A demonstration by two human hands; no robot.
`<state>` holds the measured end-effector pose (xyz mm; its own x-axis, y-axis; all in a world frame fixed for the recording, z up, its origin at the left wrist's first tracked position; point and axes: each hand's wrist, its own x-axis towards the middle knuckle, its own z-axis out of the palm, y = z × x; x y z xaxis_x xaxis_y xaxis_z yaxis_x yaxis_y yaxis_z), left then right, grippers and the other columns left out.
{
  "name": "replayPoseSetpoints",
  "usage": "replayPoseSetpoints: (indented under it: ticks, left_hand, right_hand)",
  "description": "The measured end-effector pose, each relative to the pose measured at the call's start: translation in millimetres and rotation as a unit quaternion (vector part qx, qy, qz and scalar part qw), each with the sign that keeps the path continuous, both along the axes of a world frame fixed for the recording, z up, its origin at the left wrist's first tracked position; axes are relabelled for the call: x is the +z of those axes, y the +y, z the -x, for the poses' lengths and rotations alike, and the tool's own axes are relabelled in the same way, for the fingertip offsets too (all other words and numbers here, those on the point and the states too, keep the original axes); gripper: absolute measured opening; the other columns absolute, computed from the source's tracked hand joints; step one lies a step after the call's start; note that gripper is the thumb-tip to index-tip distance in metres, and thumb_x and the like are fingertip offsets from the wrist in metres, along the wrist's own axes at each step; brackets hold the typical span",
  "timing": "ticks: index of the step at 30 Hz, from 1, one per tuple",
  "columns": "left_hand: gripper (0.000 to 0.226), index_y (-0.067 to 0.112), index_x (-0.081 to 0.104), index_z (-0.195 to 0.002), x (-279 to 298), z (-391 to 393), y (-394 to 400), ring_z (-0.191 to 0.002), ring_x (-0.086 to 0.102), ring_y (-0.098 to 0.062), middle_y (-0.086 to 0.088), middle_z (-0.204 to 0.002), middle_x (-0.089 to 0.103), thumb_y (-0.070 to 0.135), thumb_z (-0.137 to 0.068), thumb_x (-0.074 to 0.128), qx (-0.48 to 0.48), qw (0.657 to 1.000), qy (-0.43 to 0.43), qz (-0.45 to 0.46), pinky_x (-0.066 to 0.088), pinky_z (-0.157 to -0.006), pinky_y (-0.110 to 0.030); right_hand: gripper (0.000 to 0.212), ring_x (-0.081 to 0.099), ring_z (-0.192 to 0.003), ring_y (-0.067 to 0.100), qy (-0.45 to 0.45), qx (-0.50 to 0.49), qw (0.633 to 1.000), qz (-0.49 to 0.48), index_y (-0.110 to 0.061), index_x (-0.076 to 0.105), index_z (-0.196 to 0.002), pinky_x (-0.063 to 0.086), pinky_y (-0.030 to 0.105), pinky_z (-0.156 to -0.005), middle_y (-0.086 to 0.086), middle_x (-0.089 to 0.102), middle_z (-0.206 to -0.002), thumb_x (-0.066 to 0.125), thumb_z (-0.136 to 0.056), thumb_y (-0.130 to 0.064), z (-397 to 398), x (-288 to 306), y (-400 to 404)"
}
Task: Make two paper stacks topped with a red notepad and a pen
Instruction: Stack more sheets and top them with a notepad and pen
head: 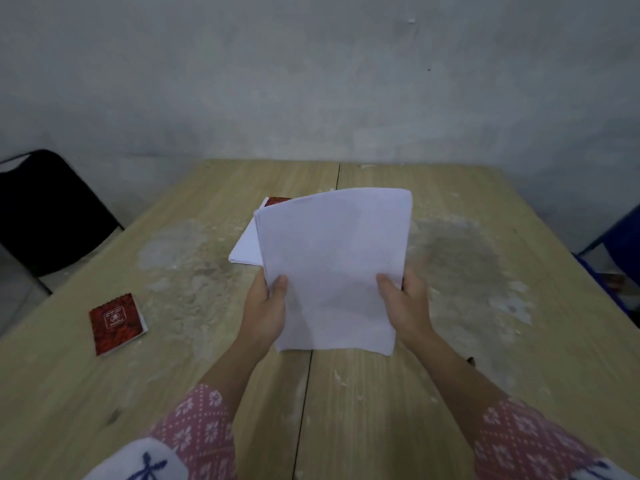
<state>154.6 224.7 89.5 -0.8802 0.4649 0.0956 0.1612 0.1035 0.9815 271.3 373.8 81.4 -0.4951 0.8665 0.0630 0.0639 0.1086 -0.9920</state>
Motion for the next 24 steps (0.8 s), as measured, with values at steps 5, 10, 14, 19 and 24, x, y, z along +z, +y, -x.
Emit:
replayPoseSetpoints:
  ticks: [5,10,14,19,24]
  left_hand:
    - [0.029,0.013,0.056,-0.117,4,10,-4,-0.096,0.057,-0.017,0.002,-0.105,0.060,0.016,-0.094,0.039,0.021,0.999,0.002,0.024,0.042,-0.074,-0.028]
    - [0.033,0.012,0.055,-0.122,3,32,-38,-0.102,0.059,-0.023,-0.008,-0.115,0.063,0.009,-0.092,0.040,0.027,0.998,-0.033,0.055,0.045,-0.082,-0.033]
    - [0.028,0.014,0.054,-0.118,3,48,-80,-0.084,0.059,-0.009,0.001,-0.101,0.065,0.010,-0.093,0.041,0.013,0.997,-0.059,0.056,0.047,-0.068,-0.024]
    - [0.021,0.021,0.057,-0.095,-7,94,-150,-0.087,0.056,-0.014,0.004,-0.091,0.059,0.026,-0.096,0.037,0.014,0.995,-0.069,0.068,0.044,-0.070,-0.025]
    - [0.020,0.009,0.062,-0.104,-32,152,-218,-0.083,0.056,-0.011,-0.004,-0.101,0.065,0.010,-0.091,0.046,0.047,0.981,0.010,0.187,0.040,-0.069,-0.019]
  right_hand:
    - [0.018,0.059,-0.089,0.018,-0.034,0.026,0.999,-0.021,-0.013,0.060,-0.103,0.043,0.029,-0.077,0.001,0.062,-0.096,0.054,-0.086,-0.009,9,7,-1]
    - [0.019,0.064,-0.089,0.026,-0.043,0.048,0.998,-0.014,-0.007,0.066,-0.094,0.050,0.033,-0.079,0.008,0.067,-0.092,0.055,-0.081,-0.001,37,5,-21]
    - [0.023,0.063,-0.084,0.022,-0.060,0.064,0.996,-0.006,-0.006,0.067,-0.096,0.048,0.027,-0.074,0.007,0.068,-0.091,0.052,-0.079,-0.001,64,-6,-54]
    - [0.027,0.055,-0.062,0.008,-0.066,0.088,0.994,0.008,-0.017,0.064,-0.089,0.046,0.012,-0.053,-0.006,0.062,-0.071,0.049,-0.078,0.003,98,-19,-103]
    - [0.023,0.058,-0.069,0.020,-0.117,0.085,0.989,0.020,-0.008,0.068,-0.086,0.044,0.024,-0.057,0.008,0.065,-0.079,0.049,-0.076,0.002,140,-44,-153]
